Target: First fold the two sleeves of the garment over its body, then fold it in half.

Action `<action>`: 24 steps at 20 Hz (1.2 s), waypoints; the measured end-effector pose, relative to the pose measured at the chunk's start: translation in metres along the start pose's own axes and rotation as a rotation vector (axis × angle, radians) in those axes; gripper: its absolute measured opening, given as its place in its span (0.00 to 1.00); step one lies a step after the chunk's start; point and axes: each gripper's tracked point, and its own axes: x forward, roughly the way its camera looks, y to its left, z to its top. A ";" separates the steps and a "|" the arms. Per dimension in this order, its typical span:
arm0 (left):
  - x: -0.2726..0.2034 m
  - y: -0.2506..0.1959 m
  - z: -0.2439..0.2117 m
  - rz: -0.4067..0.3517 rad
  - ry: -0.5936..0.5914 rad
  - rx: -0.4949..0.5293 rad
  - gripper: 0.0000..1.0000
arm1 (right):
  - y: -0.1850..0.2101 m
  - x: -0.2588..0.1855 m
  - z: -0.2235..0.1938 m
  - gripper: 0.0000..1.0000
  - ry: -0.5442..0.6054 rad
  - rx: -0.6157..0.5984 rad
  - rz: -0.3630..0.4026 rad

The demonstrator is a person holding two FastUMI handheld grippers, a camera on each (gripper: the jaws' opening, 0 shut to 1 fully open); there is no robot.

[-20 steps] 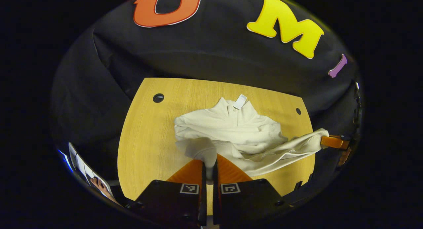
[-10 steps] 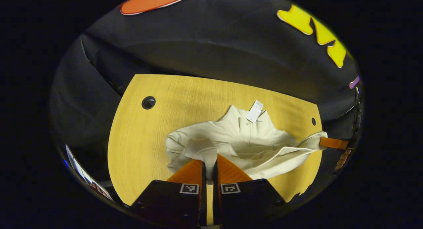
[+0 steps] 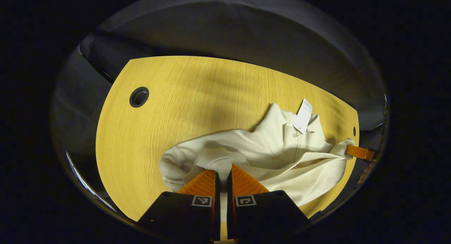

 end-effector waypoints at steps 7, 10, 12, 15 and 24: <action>0.008 -0.003 0.000 -0.035 -0.011 -0.025 0.21 | -0.002 0.003 0.000 0.14 -0.048 -0.082 -0.010; -0.001 -0.005 -0.006 -0.057 -0.001 -0.050 0.37 | 0.002 -0.008 0.005 0.14 -0.101 -0.126 -0.005; -0.010 0.000 -0.008 -0.041 -0.020 -0.056 0.46 | 0.011 -0.030 0.010 0.43 -0.145 -0.121 0.024; -0.036 0.008 -0.007 0.003 -0.076 -0.022 0.78 | 0.019 -0.055 0.002 0.90 -0.189 -0.138 0.037; -0.193 0.016 -0.019 0.105 -0.527 0.110 0.99 | 0.049 -0.222 -0.033 0.93 -0.542 -0.296 -0.051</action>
